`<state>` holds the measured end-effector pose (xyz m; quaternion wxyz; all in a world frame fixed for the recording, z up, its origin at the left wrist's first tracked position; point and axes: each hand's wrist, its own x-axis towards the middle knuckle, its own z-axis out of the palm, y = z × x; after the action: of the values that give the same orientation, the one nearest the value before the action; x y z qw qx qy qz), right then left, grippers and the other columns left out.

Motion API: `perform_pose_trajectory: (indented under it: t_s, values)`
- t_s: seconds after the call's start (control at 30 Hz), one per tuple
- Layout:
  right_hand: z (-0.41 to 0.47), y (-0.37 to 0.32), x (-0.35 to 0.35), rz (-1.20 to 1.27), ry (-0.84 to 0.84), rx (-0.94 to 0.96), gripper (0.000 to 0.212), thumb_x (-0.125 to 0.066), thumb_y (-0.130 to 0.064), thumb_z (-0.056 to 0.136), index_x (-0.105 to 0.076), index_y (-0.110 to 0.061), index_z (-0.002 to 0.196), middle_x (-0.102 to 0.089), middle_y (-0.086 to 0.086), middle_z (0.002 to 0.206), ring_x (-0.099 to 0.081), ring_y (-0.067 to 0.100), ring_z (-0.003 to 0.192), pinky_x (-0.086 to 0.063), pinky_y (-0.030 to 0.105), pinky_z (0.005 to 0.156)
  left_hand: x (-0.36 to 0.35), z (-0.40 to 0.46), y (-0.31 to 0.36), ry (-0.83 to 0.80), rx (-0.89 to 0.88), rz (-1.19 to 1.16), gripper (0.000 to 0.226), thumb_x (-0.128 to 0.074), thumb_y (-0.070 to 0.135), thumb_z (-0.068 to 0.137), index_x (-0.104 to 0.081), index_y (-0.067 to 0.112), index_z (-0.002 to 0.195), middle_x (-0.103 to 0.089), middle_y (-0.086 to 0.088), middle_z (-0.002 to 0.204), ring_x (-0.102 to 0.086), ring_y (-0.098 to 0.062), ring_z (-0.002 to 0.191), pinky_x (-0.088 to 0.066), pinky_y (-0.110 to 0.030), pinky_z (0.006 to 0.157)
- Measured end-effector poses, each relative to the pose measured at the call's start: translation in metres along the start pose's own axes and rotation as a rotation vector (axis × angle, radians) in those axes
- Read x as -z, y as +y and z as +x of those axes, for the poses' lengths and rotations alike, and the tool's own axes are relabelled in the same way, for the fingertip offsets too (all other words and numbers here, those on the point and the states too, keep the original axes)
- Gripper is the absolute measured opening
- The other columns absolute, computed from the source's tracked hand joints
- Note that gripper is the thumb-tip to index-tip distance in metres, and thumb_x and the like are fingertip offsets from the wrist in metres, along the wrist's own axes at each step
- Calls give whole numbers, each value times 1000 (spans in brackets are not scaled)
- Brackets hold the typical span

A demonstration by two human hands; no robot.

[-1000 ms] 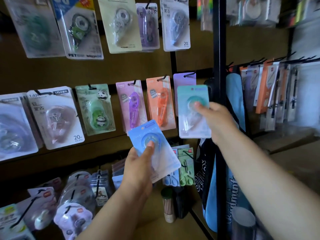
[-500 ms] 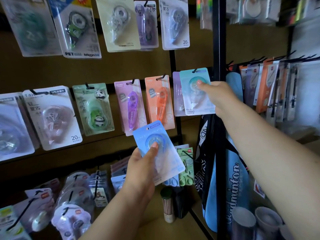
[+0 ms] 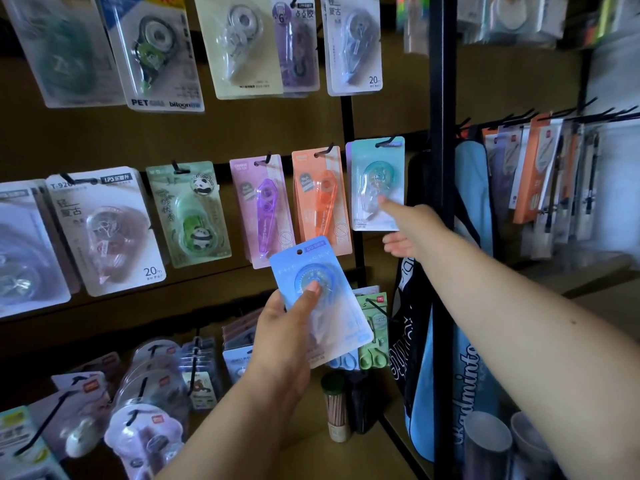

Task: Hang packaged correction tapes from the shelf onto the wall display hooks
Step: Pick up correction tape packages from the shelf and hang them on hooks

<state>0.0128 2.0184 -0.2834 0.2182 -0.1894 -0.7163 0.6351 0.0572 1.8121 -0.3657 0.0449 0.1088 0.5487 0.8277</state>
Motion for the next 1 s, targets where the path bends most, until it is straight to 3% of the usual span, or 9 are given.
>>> perform_pose_trajectory:
  t_s: [0.07, 0.2, 0.3, 0.4, 0.5, 0.63, 0.73, 0.83, 1.0]
  values:
    - [-12, 15, -5, 8, -87, -74, 74, -61, -65, 79, -51, -7, 125, -66, 15, 87, -67, 25, 73, -54, 29, 60, 0, 0, 0, 7, -11, -2, 22, -63, 24, 93, -66, 14, 112, -75, -7, 104, -71, -30, 89, -59, -44, 69]
    - [-46, 40, -24, 20, -254, -13, 69, -63, -67, 75, -64, -5, 105, -69, 12, 85, -67, 23, 71, -54, 29, 61, -2, -1, 1, 25, -16, -8, 20, -59, 30, 95, -68, 19, 109, -76, -4, 102, -72, -25, 84, -58, -36, 63]
    - [-71, 50, -33, -18, -380, 76, 71, -73, -73, 54, -69, -15, 95, -72, 5, 96, -68, 21, 87, -55, 36, 81, -4, -2, 1, 39, -27, 19, 20, -55, 33, 97, -68, 23, 108, -77, -4, 101, -73, -23, 82, -55, -29, 56]
    - [-85, 51, -33, -7, -453, 174, 25, -76, -39, 76, -70, -15, 81, -73, 4, 87, -68, 15, 80, -51, 26, 74, -7, -5, 2, 3, -46, 5, 24, -53, 32, 98, -67, 20, 113, -76, -8, 102, -74, -26, 85, -57, -33, 56]
    - [-92, 50, -32, 17, -443, 211, 17, -77, -26, 78, -73, -12, 86, -75, 11, 89, -70, 26, 84, -54, 37, 81, -8, -7, 4, -16, -57, 4, 23, -53, 30, 98, -68, 19, 111, -77, -8, 98, -75, -22, 80, -57, -31, 54]
    - [-92, 51, -30, 66, -408, 215, 13, -73, -22, 82, -72, -11, 90, -75, 9, 89, -71, 22, 82, -55, 33, 77, -8, -7, 5, -58, -41, 4, 25, -50, 28, 100, -68, 14, 108, -77, -11, 97, -75, -24, 81, -60, -35, 62]
    - [-85, 46, -23, 99, -309, 231, 15, -71, -23, 84, -72, -11, 92, -75, 9, 94, -70, 29, 92, -53, 45, 90, -5, -7, 5, -22, -26, 62, 29, -47, 29, 102, -64, 6, 102, -75, -12, 86, -71, -22, 71, -56, -32, 61]
    - [-70, 32, -10, 199, -190, 250, 10, -70, -22, 85, -71, -12, 87, -74, 13, 94, -70, 35, 92, -52, 53, 91, -4, -6, 7, 59, -30, 63, 22, -49, 27, 101, -60, 11, 90, -57, -2, 70, -54, -15, 64, -47, -29, 61]
    - [-43, -2, 20, 254, 11, 342, 14, -66, -29, 88, -67, -19, 78, -72, 5, 89, -68, 30, 93, -52, 44, 90, -4, -7, 8, 90, -18, 40, 21, -50, 21, 101, -60, 12, 85, -54, -1, 68, -51, -15, 63, -46, -31, 61]
